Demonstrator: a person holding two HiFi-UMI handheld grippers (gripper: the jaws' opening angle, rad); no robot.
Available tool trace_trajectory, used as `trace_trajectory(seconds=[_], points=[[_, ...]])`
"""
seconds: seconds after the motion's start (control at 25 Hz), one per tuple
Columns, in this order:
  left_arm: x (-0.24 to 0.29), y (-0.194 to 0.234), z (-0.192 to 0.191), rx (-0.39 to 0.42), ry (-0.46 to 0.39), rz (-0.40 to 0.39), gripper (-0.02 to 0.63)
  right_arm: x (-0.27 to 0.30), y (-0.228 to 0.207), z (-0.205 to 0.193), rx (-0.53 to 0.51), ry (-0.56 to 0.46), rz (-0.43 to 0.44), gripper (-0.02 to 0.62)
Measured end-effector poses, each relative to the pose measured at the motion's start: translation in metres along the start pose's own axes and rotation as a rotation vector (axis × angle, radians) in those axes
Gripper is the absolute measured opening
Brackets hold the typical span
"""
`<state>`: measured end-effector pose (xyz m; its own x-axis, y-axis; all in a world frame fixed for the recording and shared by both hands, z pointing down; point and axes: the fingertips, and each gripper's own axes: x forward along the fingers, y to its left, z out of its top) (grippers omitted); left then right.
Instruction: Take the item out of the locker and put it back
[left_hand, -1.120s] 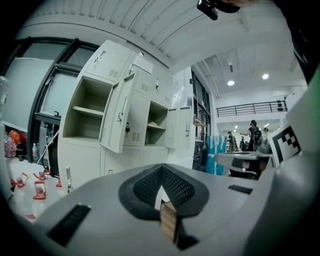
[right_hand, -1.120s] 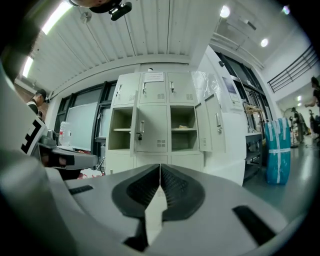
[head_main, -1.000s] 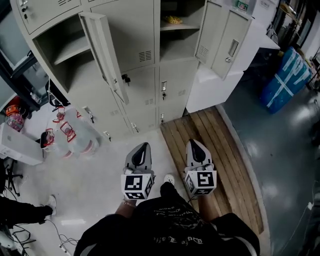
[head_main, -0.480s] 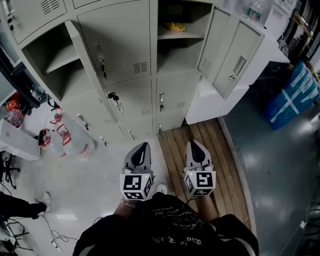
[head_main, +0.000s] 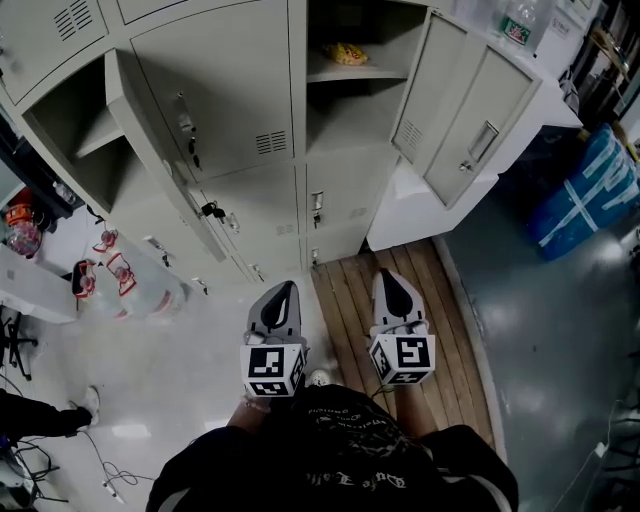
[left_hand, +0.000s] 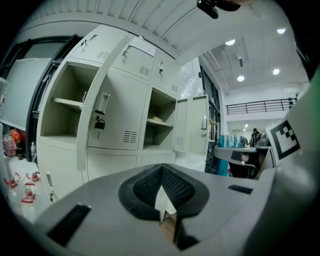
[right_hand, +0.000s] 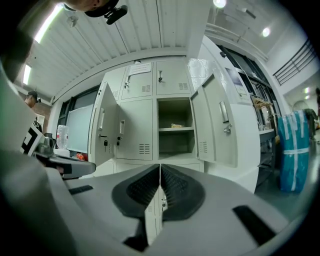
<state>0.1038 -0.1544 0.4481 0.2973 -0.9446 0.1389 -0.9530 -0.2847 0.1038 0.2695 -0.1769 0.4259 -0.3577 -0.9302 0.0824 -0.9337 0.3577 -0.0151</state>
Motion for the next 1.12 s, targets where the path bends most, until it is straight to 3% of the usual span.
trace_trajectory(seconds=[0.4,0.52,1.12], points=[[0.031,0.017,0.024,0.013,-0.031,-0.029,0.006,0.046,0.002,0.028,-0.014,-0.029,0.03,0.011],[0.037,0.023,0.025,0.008,-0.025,-0.024,0.006,0.063,0.003,0.04,-0.029,-0.034,0.061,0.124],[0.072,0.036,0.034,0.013,-0.007,-0.052,0.006,0.155,-0.015,0.129,-0.146,-0.122,0.069,0.156]])
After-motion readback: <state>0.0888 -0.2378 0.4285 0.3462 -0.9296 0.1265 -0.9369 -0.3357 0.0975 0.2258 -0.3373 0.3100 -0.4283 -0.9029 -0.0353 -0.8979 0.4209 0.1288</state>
